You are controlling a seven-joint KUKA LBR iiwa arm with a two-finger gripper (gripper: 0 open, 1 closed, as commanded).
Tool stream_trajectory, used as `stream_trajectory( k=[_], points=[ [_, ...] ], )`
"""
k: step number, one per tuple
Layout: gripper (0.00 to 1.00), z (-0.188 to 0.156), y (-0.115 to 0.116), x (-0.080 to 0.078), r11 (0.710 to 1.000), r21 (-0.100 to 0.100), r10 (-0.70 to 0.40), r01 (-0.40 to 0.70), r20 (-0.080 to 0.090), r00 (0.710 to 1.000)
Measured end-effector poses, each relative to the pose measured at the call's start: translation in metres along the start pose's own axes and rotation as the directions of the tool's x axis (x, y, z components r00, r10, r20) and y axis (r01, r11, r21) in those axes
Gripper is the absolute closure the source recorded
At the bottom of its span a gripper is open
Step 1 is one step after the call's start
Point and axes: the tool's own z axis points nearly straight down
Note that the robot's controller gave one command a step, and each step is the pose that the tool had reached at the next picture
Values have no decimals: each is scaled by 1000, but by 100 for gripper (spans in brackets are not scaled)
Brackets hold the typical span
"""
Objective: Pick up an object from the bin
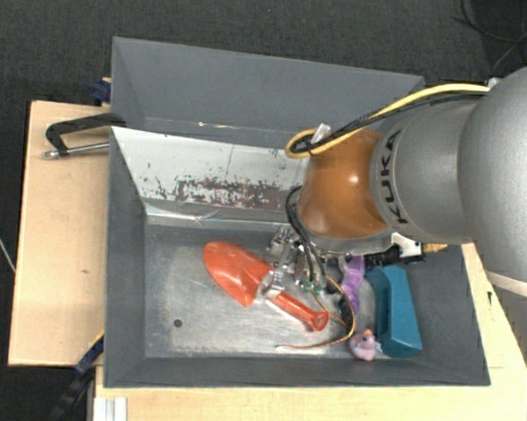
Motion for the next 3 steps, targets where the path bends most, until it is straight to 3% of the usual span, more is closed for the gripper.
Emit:
stream_trajectory(
  k=[2,3],
  points=[
    [100,-5,-1,2,1000,3,0,0,-7,1000],
    [100,-25,-2,3,1000,6,0,0,-11,1000]
  ],
)
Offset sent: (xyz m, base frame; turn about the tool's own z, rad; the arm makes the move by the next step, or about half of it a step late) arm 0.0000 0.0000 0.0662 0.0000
